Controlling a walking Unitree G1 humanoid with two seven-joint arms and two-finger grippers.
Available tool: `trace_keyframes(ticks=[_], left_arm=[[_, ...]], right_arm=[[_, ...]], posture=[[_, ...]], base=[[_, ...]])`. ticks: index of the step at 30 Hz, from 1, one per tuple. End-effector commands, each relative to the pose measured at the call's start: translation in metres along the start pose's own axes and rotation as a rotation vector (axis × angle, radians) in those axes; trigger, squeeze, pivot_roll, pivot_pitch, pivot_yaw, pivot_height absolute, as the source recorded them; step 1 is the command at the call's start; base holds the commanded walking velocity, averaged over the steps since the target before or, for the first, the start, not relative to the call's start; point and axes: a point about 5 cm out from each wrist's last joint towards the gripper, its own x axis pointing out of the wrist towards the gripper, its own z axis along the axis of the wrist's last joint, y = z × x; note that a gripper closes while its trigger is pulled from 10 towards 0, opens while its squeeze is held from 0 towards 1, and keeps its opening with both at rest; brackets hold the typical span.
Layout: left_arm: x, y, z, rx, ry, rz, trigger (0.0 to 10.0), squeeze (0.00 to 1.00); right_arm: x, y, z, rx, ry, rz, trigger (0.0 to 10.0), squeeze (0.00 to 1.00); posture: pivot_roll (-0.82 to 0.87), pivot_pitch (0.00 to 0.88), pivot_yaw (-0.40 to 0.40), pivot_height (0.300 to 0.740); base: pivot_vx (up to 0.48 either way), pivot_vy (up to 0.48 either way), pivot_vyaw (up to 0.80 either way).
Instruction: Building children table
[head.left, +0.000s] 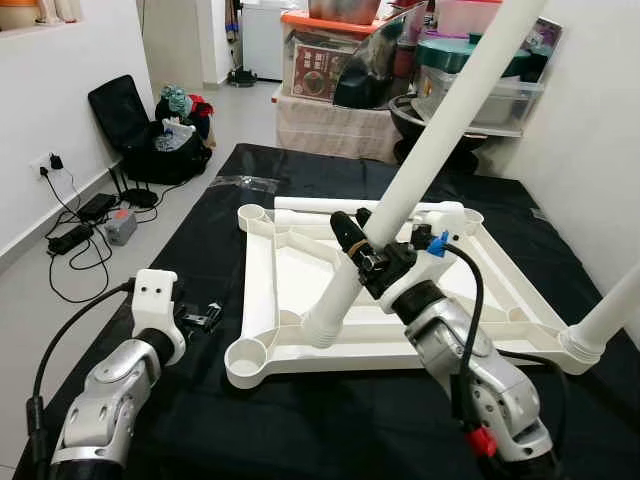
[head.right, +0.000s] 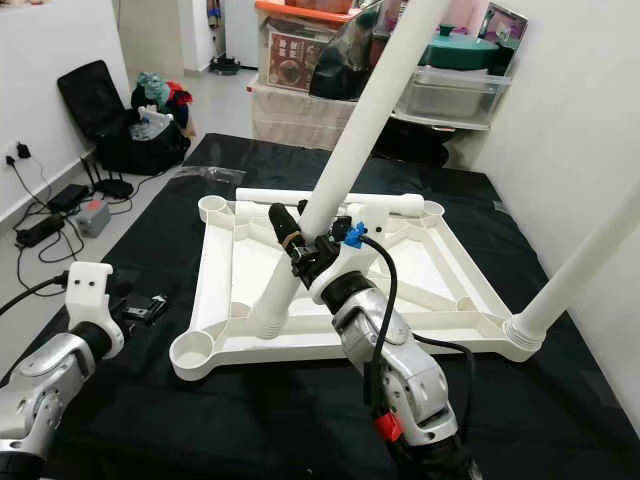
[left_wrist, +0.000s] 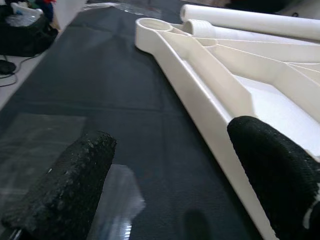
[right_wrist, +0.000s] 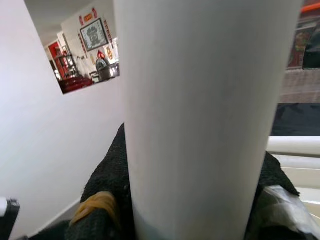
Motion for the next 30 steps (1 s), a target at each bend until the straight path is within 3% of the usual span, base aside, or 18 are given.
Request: trace_keyframes(ticks=[1,11,21,30], left_arm=[[-0.003,0.000,-0.002,0.022,-0.001,-0.011,10.0,0.00],[-0.003,-0.015,0.003,0.039,-0.044,-0.085,10.0,0.00],[-0.003,-0.019,0.002,0.046,-0.055,-0.099,10.0,0.00],[-0.004,-0.021,-0.001,0.096,-0.052,-0.098,10.0,0.00]], right_arm=[[-0.002,-0.001,0.000,-0.021,-0.016,-0.009,0.0,0.00],[-0.002,-0.002,-0.003,-0.015,-0.043,-0.050,0.0,0.00],[-0.002,-0.003,-0.002,0.011,-0.046,-0.042,0.0,0.00],[-0.006,-0.012,-0.001,-0.068,-0.023,-0.019,0.0,0.00]], posture=[[0.07,0.000,-0.107,0.740],[0.07,0.000,-0.102,0.740],[0.07,0.000,-0.103,0.740],[0.07,0.000,-0.104,0.740]], base=[[0.000,0.000,0.00],[0.000,0.418,0.00],[0.000,0.466,0.00],[0.000,0.000,0.00]])
